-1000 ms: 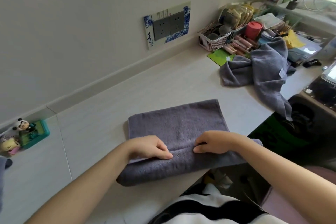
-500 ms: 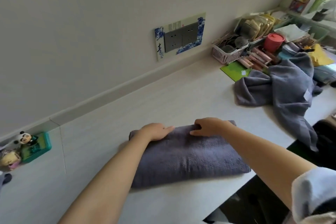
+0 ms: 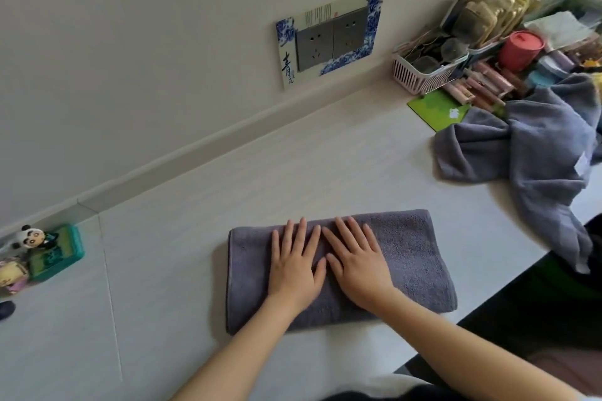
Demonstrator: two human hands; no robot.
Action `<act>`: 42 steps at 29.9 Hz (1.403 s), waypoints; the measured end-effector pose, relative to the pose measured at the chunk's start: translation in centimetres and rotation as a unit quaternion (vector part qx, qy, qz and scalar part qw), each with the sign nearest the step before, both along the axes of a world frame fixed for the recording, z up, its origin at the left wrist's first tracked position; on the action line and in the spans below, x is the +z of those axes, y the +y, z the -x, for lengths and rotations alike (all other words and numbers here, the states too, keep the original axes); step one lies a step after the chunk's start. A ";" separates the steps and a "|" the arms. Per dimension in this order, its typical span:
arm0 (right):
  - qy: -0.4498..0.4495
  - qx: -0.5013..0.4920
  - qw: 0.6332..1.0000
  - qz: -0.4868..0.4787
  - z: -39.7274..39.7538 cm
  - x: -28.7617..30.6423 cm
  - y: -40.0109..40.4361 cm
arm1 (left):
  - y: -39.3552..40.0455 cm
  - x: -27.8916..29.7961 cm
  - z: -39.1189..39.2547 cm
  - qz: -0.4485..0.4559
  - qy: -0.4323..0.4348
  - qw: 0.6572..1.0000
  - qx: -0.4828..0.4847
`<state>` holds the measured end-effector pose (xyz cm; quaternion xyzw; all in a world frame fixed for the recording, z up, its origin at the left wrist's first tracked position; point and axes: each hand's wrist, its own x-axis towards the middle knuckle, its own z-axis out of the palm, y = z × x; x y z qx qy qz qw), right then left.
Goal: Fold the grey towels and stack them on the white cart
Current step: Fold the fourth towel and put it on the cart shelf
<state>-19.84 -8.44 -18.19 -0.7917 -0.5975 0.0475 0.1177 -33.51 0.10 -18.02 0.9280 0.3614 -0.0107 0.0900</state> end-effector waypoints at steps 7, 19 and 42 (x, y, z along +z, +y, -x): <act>-0.014 -0.134 0.988 0.072 -2.6 -1.1 -2.4 | 1.2 -1.2 3.6 0.005 0.027 0.997 0.078; 0.185 -0.165 0.968 -0.037 -1.0 1.0 -3.4 | -0.2 1.2 6.1 0.073 -0.070 0.945 0.312; 0.578 -0.246 0.765 -0.138 8.0 2.0 -1.5 | 0.4 10.4 4.4 0.428 -0.294 0.787 0.333</act>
